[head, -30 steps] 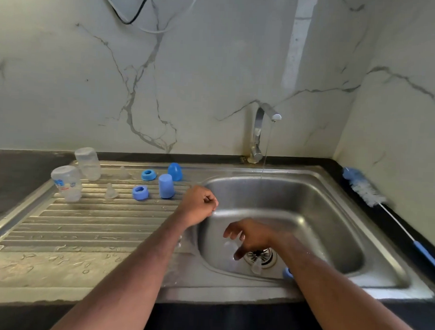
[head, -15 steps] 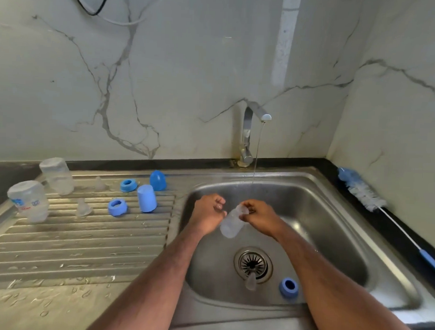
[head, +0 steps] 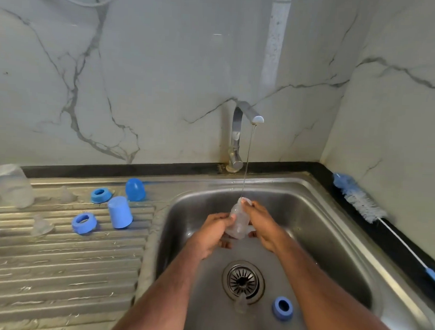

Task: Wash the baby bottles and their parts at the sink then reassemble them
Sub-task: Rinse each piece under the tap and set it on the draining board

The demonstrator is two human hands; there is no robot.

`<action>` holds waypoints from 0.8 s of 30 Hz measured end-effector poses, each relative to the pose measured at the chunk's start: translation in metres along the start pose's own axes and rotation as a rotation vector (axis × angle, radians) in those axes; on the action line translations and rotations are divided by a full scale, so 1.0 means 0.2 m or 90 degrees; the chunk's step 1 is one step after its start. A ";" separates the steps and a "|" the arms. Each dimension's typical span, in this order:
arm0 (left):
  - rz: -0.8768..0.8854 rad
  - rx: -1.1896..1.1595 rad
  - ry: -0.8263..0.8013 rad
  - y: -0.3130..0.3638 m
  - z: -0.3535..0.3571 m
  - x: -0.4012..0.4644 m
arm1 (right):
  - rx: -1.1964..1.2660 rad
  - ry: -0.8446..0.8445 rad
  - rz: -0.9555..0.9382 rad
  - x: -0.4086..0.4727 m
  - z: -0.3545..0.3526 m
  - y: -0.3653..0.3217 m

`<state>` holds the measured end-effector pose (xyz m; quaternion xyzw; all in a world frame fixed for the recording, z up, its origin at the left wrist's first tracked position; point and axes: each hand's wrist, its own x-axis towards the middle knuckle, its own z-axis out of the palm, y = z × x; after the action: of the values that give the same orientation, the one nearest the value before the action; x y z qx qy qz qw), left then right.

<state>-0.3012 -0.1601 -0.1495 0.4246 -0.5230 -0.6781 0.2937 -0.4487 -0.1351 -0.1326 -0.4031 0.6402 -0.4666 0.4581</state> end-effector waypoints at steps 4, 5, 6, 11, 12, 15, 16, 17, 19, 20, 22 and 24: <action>-0.029 -0.126 0.012 0.02 0.03 0.01 | 0.123 -0.062 0.042 0.01 0.02 0.00; -0.027 -0.144 0.025 0.03 0.04 0.00 | 0.128 -0.078 0.040 0.01 0.02 0.00; -0.021 -0.151 0.035 0.04 0.04 0.00 | 0.122 -0.082 0.038 0.01 0.03 -0.01; 0.080 -0.013 0.015 -0.01 0.10 0.02 | 0.146 0.055 0.035 0.06 0.09 -0.01; 0.108 0.027 0.024 -0.02 0.11 0.03 | 0.159 0.080 0.034 0.07 0.10 -0.01; 0.163 0.041 0.040 -0.01 0.10 0.03 | 0.205 0.092 0.043 0.09 0.10 -0.02; 0.169 0.016 0.030 -0.01 0.10 0.02 | 0.231 0.088 0.053 0.09 0.09 -0.02; 0.172 -0.011 0.020 -0.01 0.10 0.03 | 0.264 0.080 0.064 0.09 0.08 -0.02; 0.177 -0.050 0.020 -0.01 0.10 0.02 | 0.331 0.066 0.093 0.09 0.05 -0.02; 0.178 -0.061 0.031 -0.01 0.09 0.02 | 0.343 0.067 0.106 0.10 0.04 -0.01; 0.187 -0.070 0.073 0.01 0.08 0.03 | 0.307 0.089 0.116 0.10 0.01 0.01; 0.195 -0.070 0.118 0.03 0.06 0.04 | 0.260 0.123 0.128 0.10 0.01 0.01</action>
<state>-0.3166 -0.1630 -0.1456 0.3837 -0.5143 -0.6112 0.4634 -0.4530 -0.1536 -0.1394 -0.1901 0.6104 -0.5744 0.5111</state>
